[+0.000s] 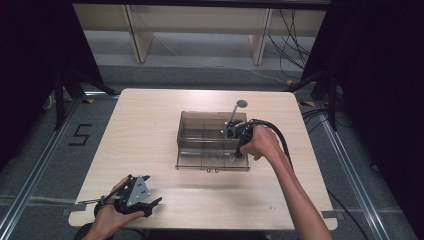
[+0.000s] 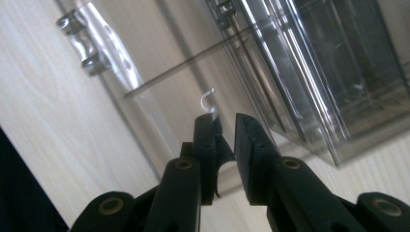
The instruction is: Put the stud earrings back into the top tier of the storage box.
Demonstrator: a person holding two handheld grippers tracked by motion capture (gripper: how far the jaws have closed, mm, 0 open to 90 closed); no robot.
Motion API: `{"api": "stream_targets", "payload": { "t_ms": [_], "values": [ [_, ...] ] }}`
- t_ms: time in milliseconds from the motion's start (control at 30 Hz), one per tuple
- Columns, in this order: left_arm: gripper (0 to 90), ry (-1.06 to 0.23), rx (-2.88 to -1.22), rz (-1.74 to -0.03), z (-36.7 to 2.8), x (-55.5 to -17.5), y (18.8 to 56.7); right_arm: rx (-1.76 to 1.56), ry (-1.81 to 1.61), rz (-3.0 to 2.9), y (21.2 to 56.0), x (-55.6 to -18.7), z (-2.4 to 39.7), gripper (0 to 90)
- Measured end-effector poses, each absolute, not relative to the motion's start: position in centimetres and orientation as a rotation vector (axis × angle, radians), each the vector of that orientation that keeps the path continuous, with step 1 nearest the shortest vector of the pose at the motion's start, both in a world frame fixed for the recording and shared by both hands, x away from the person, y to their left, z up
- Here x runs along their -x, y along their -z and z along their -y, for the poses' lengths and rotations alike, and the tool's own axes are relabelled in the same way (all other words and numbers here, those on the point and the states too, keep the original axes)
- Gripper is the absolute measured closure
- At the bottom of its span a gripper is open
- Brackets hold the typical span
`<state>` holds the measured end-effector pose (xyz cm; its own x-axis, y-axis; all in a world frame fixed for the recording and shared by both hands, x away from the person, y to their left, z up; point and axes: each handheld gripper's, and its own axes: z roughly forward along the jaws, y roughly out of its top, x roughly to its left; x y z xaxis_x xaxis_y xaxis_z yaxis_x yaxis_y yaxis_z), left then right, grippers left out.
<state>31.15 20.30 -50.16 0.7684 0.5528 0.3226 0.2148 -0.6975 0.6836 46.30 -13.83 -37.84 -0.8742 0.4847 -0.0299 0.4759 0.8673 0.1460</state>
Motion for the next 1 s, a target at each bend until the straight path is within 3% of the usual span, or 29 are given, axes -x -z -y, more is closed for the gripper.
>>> {"api": "stream_targets", "payload": {
  "t_ms": [400, 800, 1000],
  "values": [
    [19.8, -0.685, -2.316, -0.568, -20.3, -31.1, 50.0, -0.747, -0.278, -2.949, 35.3, -41.4, 17.1, 76.6],
    [19.8, -0.684, -2.319, -0.572, -20.3, -31.1, 50.0, -0.766, -0.34, -2.902, 35.9, -35.5, 21.8, 76.4],
    [19.8, -0.693, -2.318, -0.575, -20.3, -31.1, 50.0, -0.826, -0.298, -2.908, 38.4, -34.2, 23.8, 76.5]
  ]
}}
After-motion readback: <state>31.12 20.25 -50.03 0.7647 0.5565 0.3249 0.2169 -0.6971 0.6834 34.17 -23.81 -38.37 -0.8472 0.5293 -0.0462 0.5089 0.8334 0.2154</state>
